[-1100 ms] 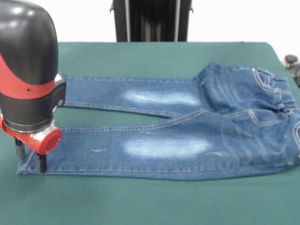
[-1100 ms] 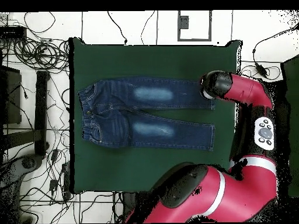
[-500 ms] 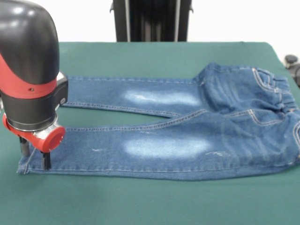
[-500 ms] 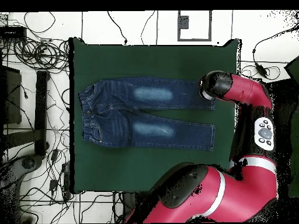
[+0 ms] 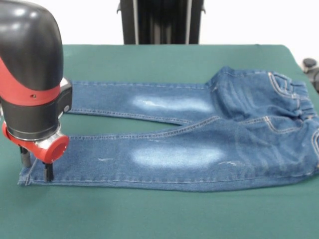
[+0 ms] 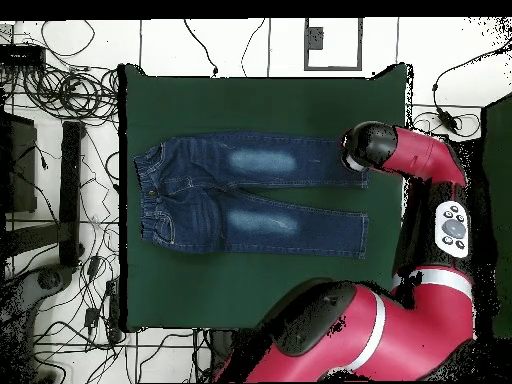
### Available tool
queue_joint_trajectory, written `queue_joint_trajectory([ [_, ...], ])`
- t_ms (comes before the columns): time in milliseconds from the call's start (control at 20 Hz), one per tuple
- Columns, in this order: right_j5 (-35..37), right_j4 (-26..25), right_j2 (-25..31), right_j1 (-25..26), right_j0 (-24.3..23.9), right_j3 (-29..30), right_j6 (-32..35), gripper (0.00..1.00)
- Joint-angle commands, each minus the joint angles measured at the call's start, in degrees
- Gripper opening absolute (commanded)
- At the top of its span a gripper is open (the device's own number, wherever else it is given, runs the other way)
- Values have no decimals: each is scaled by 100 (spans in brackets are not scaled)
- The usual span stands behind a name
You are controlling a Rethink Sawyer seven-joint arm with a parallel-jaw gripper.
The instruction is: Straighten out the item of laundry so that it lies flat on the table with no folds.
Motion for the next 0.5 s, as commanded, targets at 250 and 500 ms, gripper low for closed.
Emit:
queue_joint_trajectory([
  [250, -679, -200, 524, 745, 172, 319, -199, 100],
  [500, -629, -293, 390, 743, 273, 221, -168, 0],
])
